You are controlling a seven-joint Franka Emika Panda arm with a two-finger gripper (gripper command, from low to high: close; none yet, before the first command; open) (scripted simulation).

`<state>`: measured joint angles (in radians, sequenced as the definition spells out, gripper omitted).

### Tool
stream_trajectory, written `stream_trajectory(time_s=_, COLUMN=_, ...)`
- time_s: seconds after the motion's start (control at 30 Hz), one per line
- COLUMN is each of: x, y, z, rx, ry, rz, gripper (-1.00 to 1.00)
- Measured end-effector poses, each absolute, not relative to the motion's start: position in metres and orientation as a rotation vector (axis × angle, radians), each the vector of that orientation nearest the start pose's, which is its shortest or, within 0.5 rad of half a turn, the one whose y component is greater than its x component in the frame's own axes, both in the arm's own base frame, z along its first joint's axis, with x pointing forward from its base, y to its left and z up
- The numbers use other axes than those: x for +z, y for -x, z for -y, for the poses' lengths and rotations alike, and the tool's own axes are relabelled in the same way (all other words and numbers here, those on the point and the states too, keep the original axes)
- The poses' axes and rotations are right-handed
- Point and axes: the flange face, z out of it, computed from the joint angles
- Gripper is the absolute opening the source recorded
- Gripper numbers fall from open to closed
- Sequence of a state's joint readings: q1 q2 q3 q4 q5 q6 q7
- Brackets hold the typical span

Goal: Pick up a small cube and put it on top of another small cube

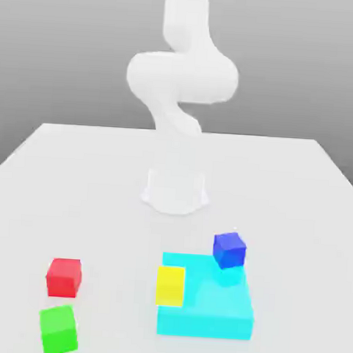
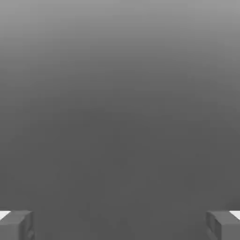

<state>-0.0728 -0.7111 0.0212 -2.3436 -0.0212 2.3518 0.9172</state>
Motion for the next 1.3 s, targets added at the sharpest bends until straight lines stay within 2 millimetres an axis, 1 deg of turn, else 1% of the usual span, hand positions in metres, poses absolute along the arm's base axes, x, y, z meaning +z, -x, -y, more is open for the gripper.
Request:
stream_trajectory(time_s=0.07, x=0.618, y=-0.405, z=0.036, rx=-0.873, ry=2.369, rz=-1.446, gripper=0.0)
stream_trajectory(time_s=0.17, x=0.552, y=-0.429, z=0.068, rx=-0.762, ry=2.284, rz=-1.713, gripper=0.0)
stream_trajectory(time_s=0.23, x=0.508, y=-0.437, z=0.09, rx=-0.685, ry=2.209, rz=-1.883, gripper=0.0)
stream_trajectory(time_s=0.33, x=0.441, y=-0.439, z=0.123, rx=-0.564, ry=2.07, rz=-2.126, gripper=0.0)
stream_trajectory(time_s=0.4, x=0.397, y=-0.433, z=0.144, rx=-0.479, ry=1.96, rz=-2.279, gripper=0.0)
stream_trajectory(time_s=0.47, x=0.354, y=-0.423, z=0.162, rx=-0.392, ry=1.837, rz=-2.423, gripper=0.0)
stream_trajectory(time_s=0.53, x=0.312, y=-0.408, z=0.177, rx=-0.301, ry=1.703, rz=-2.557, gripper=0.0)
stream_trajectory(time_s=0.6, x=0.272, y=-0.388, z=0.193, rx=-0.208, ry=1.541, rz=-2.689, gripper=0.0)
stream_trajectory(time_s=0.7, x=0.217, y=-0.355, z=0.204, rx=-0.061, ry=1.295, rz=-2.849, gripper=0.0)
stream_trajectory(time_s=0.73, x=0.203, y=-0.349, z=0.203, rx=-0.03, ry=1.249, rz=-2.875, gripper=0.0)
stream_trajectory(time_s=0.8, x=0.18, y=-0.346, z=0.202, rx=-0.007, ry=1.214, rz=-2.892, gripper=0.0)
stream_trajectory(time_s=0.93, x=0.138, y=-0.344, z=0.201, rx=0.0, ry=1.205, rz=-2.899, gripper=0.0)
stream_trajectory(time_s=0.97, x=0.132, y=-0.343, z=0.201, rx=0.0, ry=1.206, rz=-2.9, gripper=-1.0)
stream_trajectory(time_s=1.13, x=0.132, y=-0.343, z=0.201, rx=-0.003, ry=1.205, rz=-2.899, gripper=-1.0)
stream_trajectory(time_s=1.17, x=0.129, y=-0.343, z=0.201, rx=-0.002, ry=1.206, rz=-2.899, gripper=-1.0)
stream_trajectory(time_s=1.23, x=0.14, y=-0.344, z=0.201, rx=-0.002, ry=1.203, rz=-2.898, gripper=-1.0)
stream_trajectory(time_s=1.3, x=0.158, y=-0.345, z=0.201, rx=-0.002, ry=1.201, rz=-2.897, gripper=-1.0)
